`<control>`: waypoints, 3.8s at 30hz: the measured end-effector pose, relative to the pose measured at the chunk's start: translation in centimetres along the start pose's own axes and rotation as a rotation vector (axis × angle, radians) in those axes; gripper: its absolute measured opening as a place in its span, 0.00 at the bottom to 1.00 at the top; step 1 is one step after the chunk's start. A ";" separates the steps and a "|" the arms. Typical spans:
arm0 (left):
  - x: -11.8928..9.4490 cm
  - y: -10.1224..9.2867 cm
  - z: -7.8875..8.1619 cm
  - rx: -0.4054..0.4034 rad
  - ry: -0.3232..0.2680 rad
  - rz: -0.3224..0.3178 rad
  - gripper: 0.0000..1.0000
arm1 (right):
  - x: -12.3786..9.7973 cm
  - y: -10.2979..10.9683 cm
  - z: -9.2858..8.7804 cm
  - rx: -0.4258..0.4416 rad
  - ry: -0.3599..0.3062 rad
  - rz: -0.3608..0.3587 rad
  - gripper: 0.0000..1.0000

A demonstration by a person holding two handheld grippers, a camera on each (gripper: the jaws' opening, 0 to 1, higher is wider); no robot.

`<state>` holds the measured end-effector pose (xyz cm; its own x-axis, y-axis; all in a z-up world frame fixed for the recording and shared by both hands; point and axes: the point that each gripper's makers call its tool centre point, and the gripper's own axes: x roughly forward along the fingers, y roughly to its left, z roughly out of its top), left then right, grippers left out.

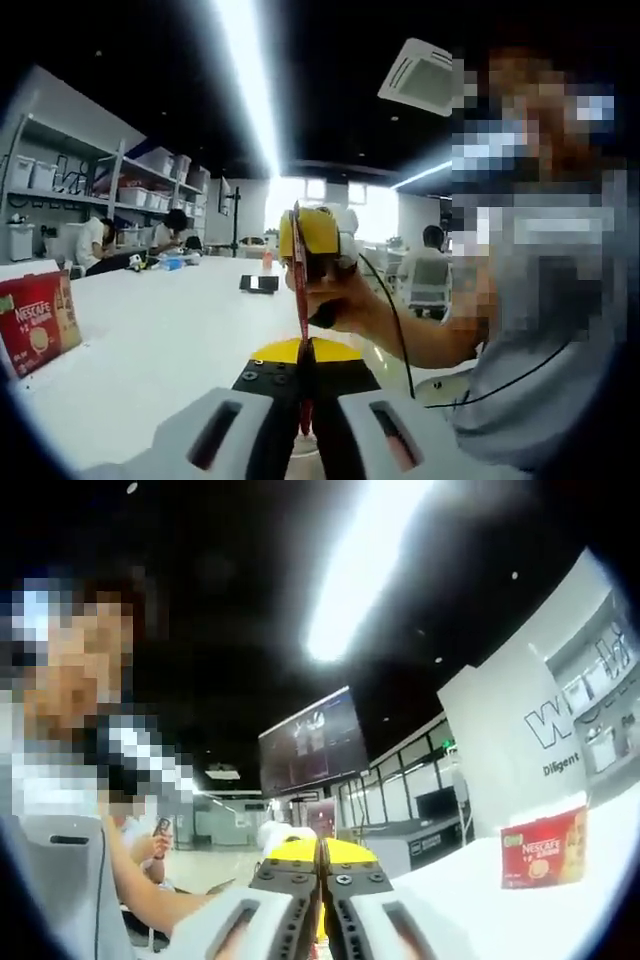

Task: Tear open the coffee pouch, take out the coffee, and pour the coffee from the pouch into the cup

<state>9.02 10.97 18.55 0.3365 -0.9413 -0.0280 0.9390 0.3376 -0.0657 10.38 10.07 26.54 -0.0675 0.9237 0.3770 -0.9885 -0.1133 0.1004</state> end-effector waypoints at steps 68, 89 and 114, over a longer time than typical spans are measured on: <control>0.3 0.9 1.4 0.043 -0.014 0.056 0.04 | 0.4 -0.1 -0.2 -0.060 0.039 0.014 0.00; 0.9 0.8 4.8 0.075 0.034 0.062 0.07 | 1.0 0.4 -2.3 -0.058 0.090 0.013 0.00; -0.8 0.7 0.5 0.064 0.046 0.058 0.04 | 1.4 0.1 -0.7 -0.087 0.094 -0.005 0.00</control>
<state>9.45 11.94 18.99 0.3880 -0.9185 -0.0759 0.9212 0.3890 0.0007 10.06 11.59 26.39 -0.0705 0.9549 0.2885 -0.9966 -0.0796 0.0201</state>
